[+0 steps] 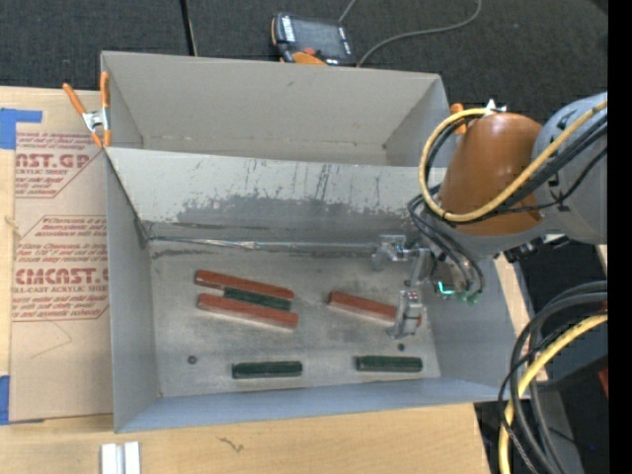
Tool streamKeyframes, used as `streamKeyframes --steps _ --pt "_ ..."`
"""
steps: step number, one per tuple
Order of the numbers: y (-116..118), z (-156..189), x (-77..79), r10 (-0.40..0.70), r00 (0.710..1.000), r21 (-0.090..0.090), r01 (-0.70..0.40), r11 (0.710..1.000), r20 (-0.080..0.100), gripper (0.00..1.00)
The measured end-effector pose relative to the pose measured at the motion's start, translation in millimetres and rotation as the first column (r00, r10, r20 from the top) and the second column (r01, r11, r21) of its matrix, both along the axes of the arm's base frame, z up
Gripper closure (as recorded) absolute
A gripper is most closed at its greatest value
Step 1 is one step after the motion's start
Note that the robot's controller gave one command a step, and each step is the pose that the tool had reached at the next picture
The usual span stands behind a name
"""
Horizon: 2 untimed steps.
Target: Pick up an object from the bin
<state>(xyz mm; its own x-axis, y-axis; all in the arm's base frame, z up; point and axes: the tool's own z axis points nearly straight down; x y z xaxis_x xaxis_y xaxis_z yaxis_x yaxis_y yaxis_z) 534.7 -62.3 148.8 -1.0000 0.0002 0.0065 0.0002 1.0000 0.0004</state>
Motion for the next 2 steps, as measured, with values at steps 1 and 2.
streamKeyframes --steps 1,2 --pt "-24.6 -82.7 5.3 -0.132 0.991 0.000 0.132 0.991 0.001 0.00" --pt "-24.1 -78.8 7.4 -0.130 0.991 0.000 0.130 0.991 0.007 1.00"
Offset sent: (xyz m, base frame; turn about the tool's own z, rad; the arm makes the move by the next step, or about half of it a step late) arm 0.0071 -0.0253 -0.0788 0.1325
